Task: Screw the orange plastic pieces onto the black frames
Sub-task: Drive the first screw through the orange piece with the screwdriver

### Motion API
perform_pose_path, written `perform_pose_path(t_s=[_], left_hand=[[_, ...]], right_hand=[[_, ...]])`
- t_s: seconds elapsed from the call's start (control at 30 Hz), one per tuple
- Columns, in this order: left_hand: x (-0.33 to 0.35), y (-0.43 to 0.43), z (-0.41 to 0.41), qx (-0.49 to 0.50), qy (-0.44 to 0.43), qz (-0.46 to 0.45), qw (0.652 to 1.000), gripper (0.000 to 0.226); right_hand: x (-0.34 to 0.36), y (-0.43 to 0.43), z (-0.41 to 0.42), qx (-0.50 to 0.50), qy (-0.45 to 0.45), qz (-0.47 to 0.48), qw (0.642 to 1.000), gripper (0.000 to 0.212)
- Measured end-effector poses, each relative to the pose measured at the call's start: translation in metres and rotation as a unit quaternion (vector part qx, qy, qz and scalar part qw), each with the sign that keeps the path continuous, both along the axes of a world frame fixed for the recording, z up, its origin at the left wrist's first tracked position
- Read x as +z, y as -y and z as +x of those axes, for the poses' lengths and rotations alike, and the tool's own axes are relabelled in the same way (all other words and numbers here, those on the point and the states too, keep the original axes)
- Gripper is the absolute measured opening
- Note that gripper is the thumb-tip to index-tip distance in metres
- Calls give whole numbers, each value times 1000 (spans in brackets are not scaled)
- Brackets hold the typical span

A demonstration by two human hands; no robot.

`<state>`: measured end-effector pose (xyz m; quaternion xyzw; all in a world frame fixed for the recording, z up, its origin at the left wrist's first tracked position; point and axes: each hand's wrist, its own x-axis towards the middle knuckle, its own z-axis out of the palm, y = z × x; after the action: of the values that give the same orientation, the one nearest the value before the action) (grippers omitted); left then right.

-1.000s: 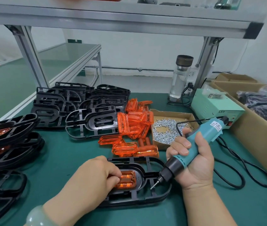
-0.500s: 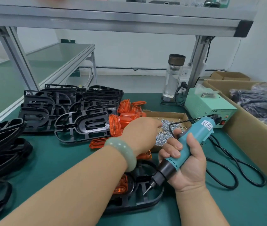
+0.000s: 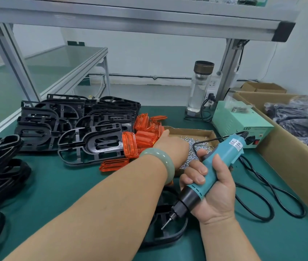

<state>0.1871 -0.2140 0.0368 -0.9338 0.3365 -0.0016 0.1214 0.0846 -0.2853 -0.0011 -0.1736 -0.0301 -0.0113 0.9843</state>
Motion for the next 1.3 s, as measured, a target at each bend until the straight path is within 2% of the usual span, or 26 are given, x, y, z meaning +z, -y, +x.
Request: perform_pose_path(t_s=[0.1,0.23,0.4,0.57,0.7,0.87,0.93,1.03,1.2,1.3], left_hand=[[0,-2,-2,-14,40,-11,999,33],[-3,-5,-1,-32,51,-15,998,22],[-3,-6,-1,-25,63,-98,993,20],[-1,-11,-1,3,23,-195,981,20],[2,-16,0,43,-48,-310,949,25],[9,-27,-16,-41,-70,-318,945,23],[10,-31,-26,-48,-126,-365,921,20],[6,-39,-37,4,-168,-453,876,13],[5,-67,-52,129,-254,-616,735,15],[10,-91,-63,149,-244,-661,694,22]], right_hand=[[0,0,0,1,0,2,1000,60],[-1,1,0,3,4,3,1000,57],[-2,1,1,3,6,4,1000,52],[-2,1,1,2,1,2,1000,57],[-2,1,1,2,0,0,1000,58],[-1,1,0,15,6,12,1000,51],[0,0,0,27,15,20,999,47],[1,-1,-3,37,30,30,998,50],[3,-2,-4,24,28,12,999,53],[4,-5,-3,18,28,10,999,55]])
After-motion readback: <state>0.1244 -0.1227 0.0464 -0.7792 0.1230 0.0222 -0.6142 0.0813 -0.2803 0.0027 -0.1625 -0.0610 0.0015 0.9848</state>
